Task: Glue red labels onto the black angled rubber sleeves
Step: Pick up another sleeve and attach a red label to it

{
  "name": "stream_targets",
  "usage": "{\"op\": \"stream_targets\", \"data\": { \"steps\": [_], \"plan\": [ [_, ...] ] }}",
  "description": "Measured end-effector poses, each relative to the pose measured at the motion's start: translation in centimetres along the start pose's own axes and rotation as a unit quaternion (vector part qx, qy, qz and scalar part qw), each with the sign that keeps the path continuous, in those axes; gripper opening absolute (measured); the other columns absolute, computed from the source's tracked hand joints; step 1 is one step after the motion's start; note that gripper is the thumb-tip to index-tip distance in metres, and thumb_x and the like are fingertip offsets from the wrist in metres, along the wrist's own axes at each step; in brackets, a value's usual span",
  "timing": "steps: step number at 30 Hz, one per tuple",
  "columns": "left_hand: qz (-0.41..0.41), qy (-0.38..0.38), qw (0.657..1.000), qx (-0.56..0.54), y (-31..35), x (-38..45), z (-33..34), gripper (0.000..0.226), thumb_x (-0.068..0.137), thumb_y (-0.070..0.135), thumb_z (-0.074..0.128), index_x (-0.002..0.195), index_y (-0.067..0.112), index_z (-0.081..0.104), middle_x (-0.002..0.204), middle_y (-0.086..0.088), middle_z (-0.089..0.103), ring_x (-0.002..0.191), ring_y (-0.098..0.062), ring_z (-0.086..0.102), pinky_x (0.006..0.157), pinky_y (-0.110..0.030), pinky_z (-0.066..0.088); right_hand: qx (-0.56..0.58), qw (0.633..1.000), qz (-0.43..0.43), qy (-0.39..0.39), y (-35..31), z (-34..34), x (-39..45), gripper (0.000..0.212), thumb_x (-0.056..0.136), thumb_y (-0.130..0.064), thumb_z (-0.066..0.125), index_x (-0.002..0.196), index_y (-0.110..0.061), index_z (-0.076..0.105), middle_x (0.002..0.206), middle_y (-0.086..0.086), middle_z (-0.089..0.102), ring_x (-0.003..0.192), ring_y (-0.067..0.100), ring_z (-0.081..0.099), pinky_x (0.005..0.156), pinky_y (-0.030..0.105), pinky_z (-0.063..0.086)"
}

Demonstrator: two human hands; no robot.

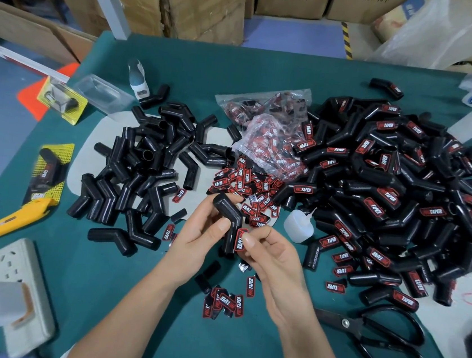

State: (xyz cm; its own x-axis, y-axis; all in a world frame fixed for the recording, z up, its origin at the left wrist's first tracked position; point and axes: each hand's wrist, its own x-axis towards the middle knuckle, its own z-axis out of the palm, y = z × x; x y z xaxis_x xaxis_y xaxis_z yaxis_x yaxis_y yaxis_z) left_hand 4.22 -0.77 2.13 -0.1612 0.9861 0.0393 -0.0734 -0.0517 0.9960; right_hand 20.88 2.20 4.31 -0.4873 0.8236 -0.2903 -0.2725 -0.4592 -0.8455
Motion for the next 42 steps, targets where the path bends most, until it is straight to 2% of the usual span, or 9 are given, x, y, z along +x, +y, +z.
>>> {"op": "stream_targets", "data": {
  "steps": [5, 10, 19, 21, 23, 28, 32, 37, 42],
  "plan": [
    [0.014, 0.007, 1.0, 0.016, -0.1, 0.0, 0.0, 0.033, 0.104, 0.03, 0.055, 0.136, 0.024, 0.06, 0.115, 0.012, 0.065, 0.106, -0.01, 0.06, 0.097, -0.023, 0.047, 0.004, 1.0, -0.004, 0.009, -0.2, -0.1, 0.0, 0.019, 0.084, -0.036, 0.079, 0.084, -0.018, 0.072, 0.095, 0.01, 0.071, 0.09, 0.019, 0.063, 0.092, 0.035, 0.05],
    [0.039, 0.043, 0.998, -0.002, 0.2, 0.2, -0.1, 0.021, 0.103, 0.021, 0.061, 0.125, 0.02, 0.06, 0.108, -0.004, 0.067, 0.083, -0.014, 0.061, 0.074, -0.025, 0.053, 0.036, 0.999, -0.022, 0.016, -0.5, -0.3, -0.1, 0.036, 0.078, -0.051, 0.088, 0.085, -0.019, 0.071, 0.088, 0.006, 0.064, 0.085, 0.019, 0.055, 0.094, 0.04, 0.043],
    [0.052, 0.053, 0.997, 0.02, 0.6, 0.2, -0.1, 0.029, 0.104, 0.033, 0.062, 0.133, 0.031, 0.061, 0.116, 0.005, 0.069, 0.107, -0.014, 0.064, 0.098, -0.027, 0.052, 0.027, 0.998, -0.049, 0.015, -0.9, -0.8, -0.3, 0.039, 0.074, -0.057, 0.09, 0.086, -0.025, 0.072, 0.083, -0.003, 0.06, 0.079, 0.013, 0.052, 0.084, 0.031, 0.043],
    [0.031, 0.047, 0.998, -0.023, 0.7, 0.2, 0.1, 0.037, 0.102, 0.043, 0.065, 0.137, 0.032, 0.059, 0.114, 0.002, 0.067, 0.104, -0.02, 0.062, 0.096, -0.037, 0.054, 0.02, 0.998, -0.055, 0.019, -1.0, -0.8, -0.3, 0.039, 0.073, -0.059, 0.09, 0.085, -0.026, 0.072, 0.081, -0.004, 0.06, 0.077, 0.012, 0.053, 0.08, 0.026, 0.045],
    [0.021, 0.041, 0.998, -0.042, 0.8, 0.2, 0.2, 0.045, 0.101, 0.045, 0.066, 0.142, 0.03, 0.056, 0.114, 0.001, 0.065, 0.098, -0.016, 0.06, 0.091, -0.034, 0.054, 0.01, 0.998, -0.06, 0.028, -1.2, -0.9, -0.3, 0.035, 0.074, -0.057, 0.089, 0.084, -0.027, 0.072, 0.08, -0.004, 0.06, 0.076, 0.011, 0.052, 0.078, 0.024, 0.046],
    [0.025, 0.034, 0.998, -0.038, 0.6, 0.2, 0.1, 0.047, 0.104, 0.034, 0.063, 0.148, 0.027, 0.05, 0.115, -0.002, 0.063, 0.093, -0.012, 0.059, 0.088, -0.036, 0.055, -0.022, 0.998, -0.059, 0.03, -1.1, -1.2, -0.3, 0.014, 0.081, -0.039, 0.079, 0.082, -0.027, 0.072, 0.08, -0.005, 0.061, 0.077, 0.012, 0.052, 0.079, 0.028, 0.043],
    [0.049, 0.038, 0.998, 0.02, 0.7, 0.0, 0.2, 0.042, 0.103, 0.027, 0.057, 0.144, 0.035, 0.051, 0.116, -0.012, 0.06, 0.102, -0.023, 0.058, 0.093, -0.046, 0.052, -0.064, 0.994, -0.077, 0.032, -1.0, -1.0, -0.2, 0.012, 0.081, -0.038, 0.08, 0.084, -0.028, 0.074, 0.082, -0.008, 0.068, 0.079, 0.006, 0.059, 0.078, 0.019, 0.048],
    [0.064, 0.006, 0.995, 0.072, 1.3, -0.2, 0.2, 0.047, 0.105, 0.026, 0.054, 0.15, 0.037, 0.047, 0.121, -0.004, 0.06, 0.112, -0.011, 0.057, 0.103, -0.022, 0.044, -0.104, 0.99, -0.087, 0.036, -0.9, -1.1, -0.1, 0.01, 0.081, -0.038, 0.08, 0.083, -0.03, 0.075, 0.082, -0.01, 0.071, 0.08, 0.004, 0.064, 0.078, 0.015, 0.05],
    [0.041, -0.004, 0.994, 0.099, 1.5, -0.4, 0.3, 0.049, 0.104, 0.028, 0.053, 0.153, 0.033, 0.044, 0.141, -0.004, 0.055, 0.129, -0.019, 0.052, 0.114, -0.034, 0.041, -0.104, 0.991, -0.079, 0.029, -0.8, -1.0, -0.2, 0.011, 0.082, -0.037, 0.08, 0.084, -0.028, 0.075, 0.083, -0.009, 0.072, 0.08, 0.005, 0.065, 0.078, 0.016, 0.051]
  ]
}}
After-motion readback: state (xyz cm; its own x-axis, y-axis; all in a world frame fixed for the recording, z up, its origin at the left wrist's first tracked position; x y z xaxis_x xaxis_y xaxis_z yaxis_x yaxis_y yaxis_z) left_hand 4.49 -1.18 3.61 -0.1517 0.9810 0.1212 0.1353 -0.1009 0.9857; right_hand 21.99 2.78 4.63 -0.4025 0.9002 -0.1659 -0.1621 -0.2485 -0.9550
